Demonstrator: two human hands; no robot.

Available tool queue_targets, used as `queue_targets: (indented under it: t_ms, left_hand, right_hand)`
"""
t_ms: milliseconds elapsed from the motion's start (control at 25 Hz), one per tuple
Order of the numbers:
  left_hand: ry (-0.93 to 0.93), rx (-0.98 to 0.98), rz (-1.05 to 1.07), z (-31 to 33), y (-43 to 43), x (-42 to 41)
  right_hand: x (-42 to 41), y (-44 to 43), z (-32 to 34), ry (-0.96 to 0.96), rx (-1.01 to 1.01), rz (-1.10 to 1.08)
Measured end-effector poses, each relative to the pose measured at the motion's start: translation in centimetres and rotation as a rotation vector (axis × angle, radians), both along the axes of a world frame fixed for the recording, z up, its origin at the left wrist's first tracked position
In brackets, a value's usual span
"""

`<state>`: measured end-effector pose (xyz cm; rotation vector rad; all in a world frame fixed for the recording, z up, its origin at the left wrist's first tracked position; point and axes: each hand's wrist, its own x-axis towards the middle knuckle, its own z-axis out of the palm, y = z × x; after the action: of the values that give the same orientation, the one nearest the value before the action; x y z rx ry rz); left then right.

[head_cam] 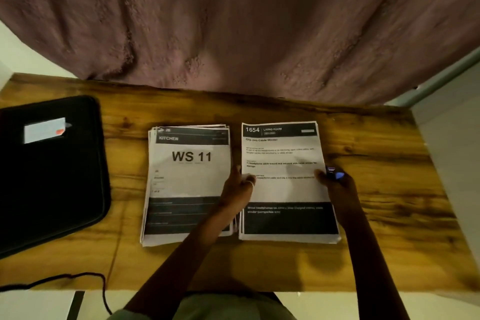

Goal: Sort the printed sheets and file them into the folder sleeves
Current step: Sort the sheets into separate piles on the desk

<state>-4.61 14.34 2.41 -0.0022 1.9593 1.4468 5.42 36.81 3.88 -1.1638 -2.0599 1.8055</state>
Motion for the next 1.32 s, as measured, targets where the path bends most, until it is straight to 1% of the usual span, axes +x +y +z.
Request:
queue_targets:
  t_ms: [160, 280, 360, 480, 600, 720, 800, 920, 1000, 1080, 1200, 1320]
  left_hand:
    - [0.045, -0.135, -0.038, -3.4, 3.6, 1.7]
    - [0.163, -0.276, -0.074, -4.5, 4.4, 3.0]
    - [0.245, -0.337, -0.035, -4.1, 4.7, 3.3]
    - [0.338, -0.364, -0.013, -3.9, 4.8, 3.5]
    - [0.352, -0.389, -0.027, -3.7, 4.8, 3.5]
    - [0.338, -0.454, -0.009, -3.5, 4.6, 3.3]
    - [0.340, -0.443, -0.020, -3.3, 4.3, 3.4]
    - [0.346, -0.479, -0.096, -2.2, 4.0, 3.3]
    - [0.401, -0.534, -0.119, -1.2, 3.0, 2.7]
    - [0.468, -0.560, -0.118, -0.3, 1.1, 1.8]
    - [0.511, -0.571, -0.020, 0.0, -3.7, 0.0]
    - [0.519, -0.557, 0.066, -1.0, -9.7, -1.8]
  right_hand:
    - [0.5, 1.5, -3.2, -0.125, 0.237, 0.068]
    - [0.2, 2.0, -5.6, -0.172, 0.277, 0.081]
    - [-0.3, 2.2, -6.2, -0.197, 0.308, 0.075]
    - [-0.6, 1.9, -6.9, -0.250, 0.432, 0.087]
    - [-0.4, 1.6, -7.0, -0.302, 0.552, 0.147]
    - [-0.6, 1.9, -6.9, -0.316, 0.551, 0.201]
    - [-0.7, 1.8, -6.8, -0.324, 0.553, 0.217]
    - [-0.8, 1.3, -6.2, -0.336, 0.600, 0.158]
    - [-1.2, 0.2, -5.2, -0.303, 0.672, 0.116]
    - [-2.2, -1.6, -4.0, -0.242, 0.715, 0.150]
    - [-4.5, -6.5, -1.9, -0.184, 0.680, 0.277]
    - [-6.2, -11.3, -1.4, -0.222, 0.525, 0.323]
